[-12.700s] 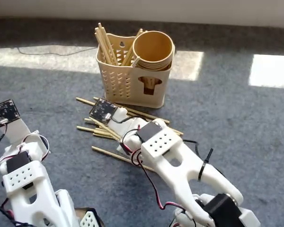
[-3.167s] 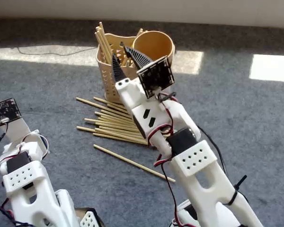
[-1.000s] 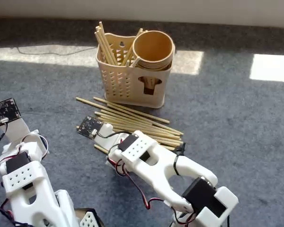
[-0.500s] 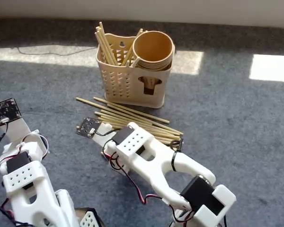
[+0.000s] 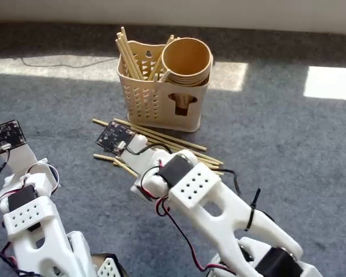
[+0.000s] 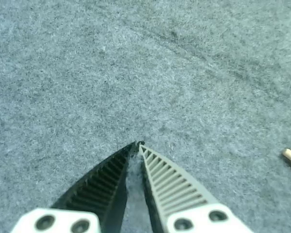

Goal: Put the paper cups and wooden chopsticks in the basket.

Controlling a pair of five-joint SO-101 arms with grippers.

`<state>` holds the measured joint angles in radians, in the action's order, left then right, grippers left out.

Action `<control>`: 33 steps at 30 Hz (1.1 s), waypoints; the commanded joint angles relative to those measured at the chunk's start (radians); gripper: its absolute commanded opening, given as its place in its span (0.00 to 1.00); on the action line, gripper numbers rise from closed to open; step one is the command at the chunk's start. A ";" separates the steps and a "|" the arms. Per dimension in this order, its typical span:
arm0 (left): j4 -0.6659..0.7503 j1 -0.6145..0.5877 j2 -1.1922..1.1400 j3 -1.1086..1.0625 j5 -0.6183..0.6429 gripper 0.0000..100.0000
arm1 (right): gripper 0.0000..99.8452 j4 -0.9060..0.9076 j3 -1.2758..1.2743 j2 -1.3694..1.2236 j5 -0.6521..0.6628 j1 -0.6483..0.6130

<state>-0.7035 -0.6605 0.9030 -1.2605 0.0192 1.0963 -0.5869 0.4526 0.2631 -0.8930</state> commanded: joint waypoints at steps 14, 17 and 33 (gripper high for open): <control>0.018 -0.005 0.018 -0.004 -0.011 0.00 | 0.01 -0.213 0.004 0.429 -0.284 0.021; 0.018 -0.005 0.018 -0.004 -0.011 0.00 | 0.01 -0.338 -0.031 0.490 -0.281 0.021; 0.018 -0.004 0.018 -0.004 -0.011 0.00 | 0.01 -1.001 -0.085 0.549 -0.278 0.216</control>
<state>-0.7035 -0.6605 0.9030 -1.2712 0.0161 0.2478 -0.6759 0.9835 -0.0100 -0.7211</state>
